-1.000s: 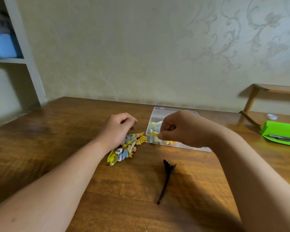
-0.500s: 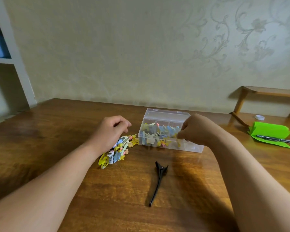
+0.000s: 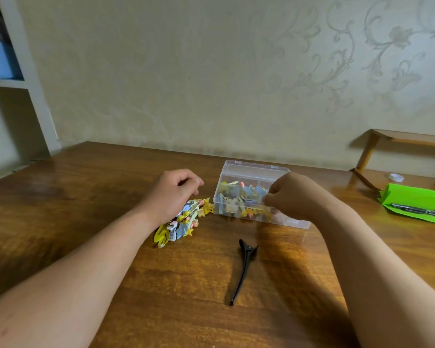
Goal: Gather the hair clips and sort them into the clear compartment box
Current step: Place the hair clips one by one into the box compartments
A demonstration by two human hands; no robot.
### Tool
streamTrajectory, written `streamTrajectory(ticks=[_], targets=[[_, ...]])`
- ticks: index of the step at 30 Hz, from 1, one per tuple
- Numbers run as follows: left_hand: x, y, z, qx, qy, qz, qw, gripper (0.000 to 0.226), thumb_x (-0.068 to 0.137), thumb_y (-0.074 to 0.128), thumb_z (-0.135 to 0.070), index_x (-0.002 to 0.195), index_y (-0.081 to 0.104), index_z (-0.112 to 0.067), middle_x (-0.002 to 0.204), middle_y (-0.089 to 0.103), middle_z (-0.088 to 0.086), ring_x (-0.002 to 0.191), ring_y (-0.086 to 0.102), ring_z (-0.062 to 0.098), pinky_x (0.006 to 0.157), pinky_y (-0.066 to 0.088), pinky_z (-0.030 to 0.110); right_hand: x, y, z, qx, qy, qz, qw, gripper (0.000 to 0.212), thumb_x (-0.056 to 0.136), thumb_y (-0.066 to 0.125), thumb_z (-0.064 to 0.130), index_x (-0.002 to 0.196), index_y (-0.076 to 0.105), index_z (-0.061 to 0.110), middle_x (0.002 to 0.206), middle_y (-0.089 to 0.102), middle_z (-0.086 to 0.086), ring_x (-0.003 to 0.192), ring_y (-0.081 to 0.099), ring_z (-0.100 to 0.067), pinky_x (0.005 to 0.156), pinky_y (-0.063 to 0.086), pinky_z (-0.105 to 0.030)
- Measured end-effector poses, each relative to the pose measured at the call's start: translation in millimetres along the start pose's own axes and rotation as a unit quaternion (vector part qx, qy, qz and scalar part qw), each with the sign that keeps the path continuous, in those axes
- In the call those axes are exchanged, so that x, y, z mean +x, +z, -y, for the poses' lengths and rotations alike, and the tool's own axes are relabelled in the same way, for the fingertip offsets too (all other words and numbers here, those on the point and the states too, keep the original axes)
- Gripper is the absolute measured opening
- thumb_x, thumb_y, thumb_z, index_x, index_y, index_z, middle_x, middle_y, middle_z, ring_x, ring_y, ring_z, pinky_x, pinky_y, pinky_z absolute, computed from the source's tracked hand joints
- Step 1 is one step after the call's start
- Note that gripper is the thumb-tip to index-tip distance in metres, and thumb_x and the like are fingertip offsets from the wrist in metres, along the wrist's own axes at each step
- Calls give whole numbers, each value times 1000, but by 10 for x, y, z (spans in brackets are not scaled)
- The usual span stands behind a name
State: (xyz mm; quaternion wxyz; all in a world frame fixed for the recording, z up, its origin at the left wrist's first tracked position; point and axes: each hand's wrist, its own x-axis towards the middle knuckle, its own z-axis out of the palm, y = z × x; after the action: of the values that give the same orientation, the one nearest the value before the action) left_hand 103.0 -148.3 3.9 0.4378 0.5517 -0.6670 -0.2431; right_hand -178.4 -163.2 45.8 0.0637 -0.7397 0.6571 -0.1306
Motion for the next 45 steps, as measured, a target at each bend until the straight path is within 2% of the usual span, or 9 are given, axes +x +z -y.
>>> streamTrajectory(ticks=[4, 9, 15, 20, 23, 27, 32, 39, 45], targets=[[6, -2, 7, 2, -2, -1, 1000, 25, 109, 55, -28, 107, 79, -30, 96, 77, -10, 102, 68, 7, 89, 51, 32, -33, 17, 70, 22, -27, -15, 999, 21, 99, 64, 32, 90, 81, 22, 83, 77, 5, 76, 72, -17, 77, 66, -41], [14, -1, -4, 16, -2, 11, 1000, 24, 110, 55, -34, 108, 79, -33, 103, 76, -14, 106, 67, 4, 91, 52, 33, -119, -3, 344, 48, -105, -123, 986, 24, 99, 59, 37, 93, 76, 21, 86, 76, 3, 82, 71, -20, 73, 62, -39], [10, -52, -7, -6, 9, 8, 1000, 27, 104, 58, -44, 98, 80, -30, 96, 79, -4, 96, 73, 34, 91, 60, 58, -394, 229, 876, 64, -281, -31, 957, 24, 99, 61, 23, 115, 73, 36, 103, 71, 16, 89, 64, -8, 74, 53, -31], [36, -30, 14, -20, -6, -9, 1000, 24, 105, 58, -33, 99, 81, -32, 90, 77, -13, 95, 69, 11, 86, 53, 36, -460, 445, 995, 26, -329, 5, 944, 33, 97, 63, 25, 127, 67, 37, 115, 62, 10, 96, 64, -17, 79, 57, -41], [28, -20, -1, -18, -11, -6, 1000, 24, 106, 58, -31, 101, 81, -31, 87, 76, -15, 95, 69, 11, 84, 51, 33, -434, 473, 987, 21, -339, -7, 940, 29, 100, 64, 29, 127, 71, 38, 106, 52, 15, 89, 60, -12, 76, 56, -37], [24, -22, -1, -24, -11, -4, 1000, 25, 107, 57, -31, 101, 81, -29, 85, 75, -18, 93, 69, 11, 82, 50, 32, -421, 491, 959, 42, -358, -17, 933, 24, 101, 64, 30, 123, 73, 35, 110, 61, 8, 86, 62, -13, 76, 58, -41], [41, -36, 47, -52, -11, -3, 999, 24, 106, 60, -29, 98, 82, -27, 81, 73, -13, 75, 65, 7, 77, 48, 33, -393, 498, 928, 121, -355, -42, 926, 30, 99, 60, 18, 122, 75, 31, 117, 65, 8, 87, 62, -9, 73, 54, -35], [13, -37, -14, -30, -12, -7, 999, 28, 111, 55, -31, 100, 80, -27, 93, 77, -5, 97, 71, 30, 92, 57, 52, -273, 112, 686, 270, -231, -83, 931, 22, 105, 61, 21, 118, 79, 26, 102, 78, 12, 88, 69, -4, 76, 56, -27], [9, 15, 12, -13, 6, 15, 1000, 23, 110, 56, -29, 110, 79, -31, 103, 77, -10, 105, 68, 7, 89, 51, 32, -89, -282, 53, 244, -113, -117, 956, 14, 98, 73, 23, 100, 81, 33, 72, 74, 23, 63, 67, -5, 61, 49, -22]])
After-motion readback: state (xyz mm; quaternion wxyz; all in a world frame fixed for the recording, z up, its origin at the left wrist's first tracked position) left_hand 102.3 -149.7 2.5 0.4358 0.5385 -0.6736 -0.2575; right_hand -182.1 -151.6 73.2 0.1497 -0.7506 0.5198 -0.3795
